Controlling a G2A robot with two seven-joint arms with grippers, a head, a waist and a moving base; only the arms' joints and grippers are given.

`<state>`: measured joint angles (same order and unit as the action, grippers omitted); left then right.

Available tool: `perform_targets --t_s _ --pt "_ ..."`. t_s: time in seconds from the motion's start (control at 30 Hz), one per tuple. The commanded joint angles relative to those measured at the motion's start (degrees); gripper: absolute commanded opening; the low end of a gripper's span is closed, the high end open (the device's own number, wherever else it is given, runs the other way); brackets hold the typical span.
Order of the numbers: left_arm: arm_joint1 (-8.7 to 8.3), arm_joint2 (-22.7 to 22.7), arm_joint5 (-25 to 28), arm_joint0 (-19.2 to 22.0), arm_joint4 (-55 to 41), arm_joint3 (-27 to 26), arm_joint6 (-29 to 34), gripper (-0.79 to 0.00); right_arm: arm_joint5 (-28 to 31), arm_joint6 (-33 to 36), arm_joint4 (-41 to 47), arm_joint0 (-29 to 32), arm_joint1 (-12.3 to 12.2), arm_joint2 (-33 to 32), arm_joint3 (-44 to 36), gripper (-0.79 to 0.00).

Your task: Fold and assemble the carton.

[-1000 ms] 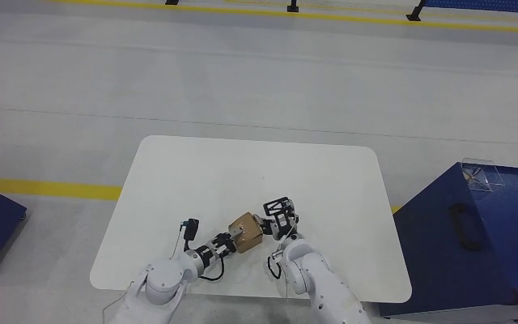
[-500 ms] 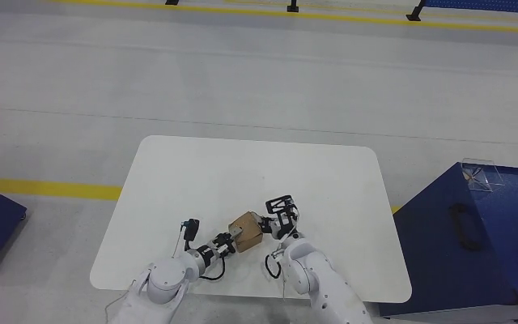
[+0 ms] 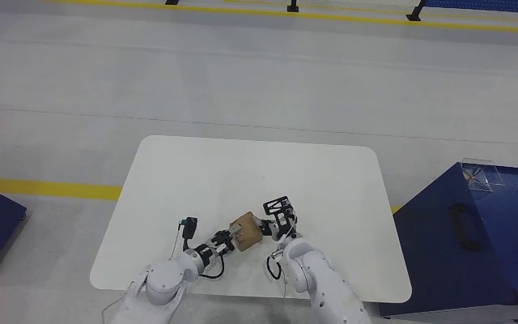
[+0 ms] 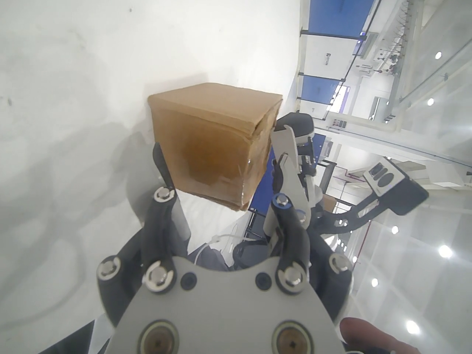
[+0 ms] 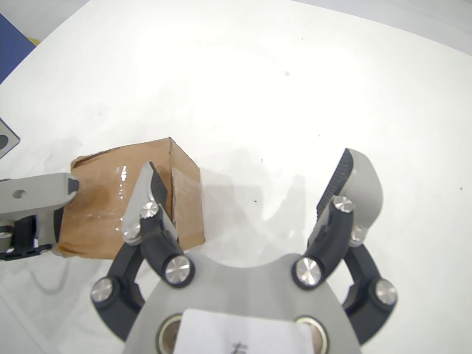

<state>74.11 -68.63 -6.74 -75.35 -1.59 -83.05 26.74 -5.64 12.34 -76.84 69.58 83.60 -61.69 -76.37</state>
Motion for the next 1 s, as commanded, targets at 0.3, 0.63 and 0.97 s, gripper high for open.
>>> perform_targets --t_s 0.3,0.63,0.97 --pt "-1.29 -2.3 16.4 -5.8 15.1 -7.8 -7.9 0.0 -4.1 4.7 3.4 -2.9 0.2 -3.2 2.9 0.0" --pt "-3.05 -4.2 34.9 -6.4 38.9 -9.7 -10.1 0.0 2.2 7.2 3.9 -7.4 1.1 0.5 9.8 0.0" --pt "-4.62 -3.4 47.3 -3.2 78.5 -0.8 -27.9 0.0 4.0 4.7 5.6 -10.0 2.4 3.8 13.6 0.0"
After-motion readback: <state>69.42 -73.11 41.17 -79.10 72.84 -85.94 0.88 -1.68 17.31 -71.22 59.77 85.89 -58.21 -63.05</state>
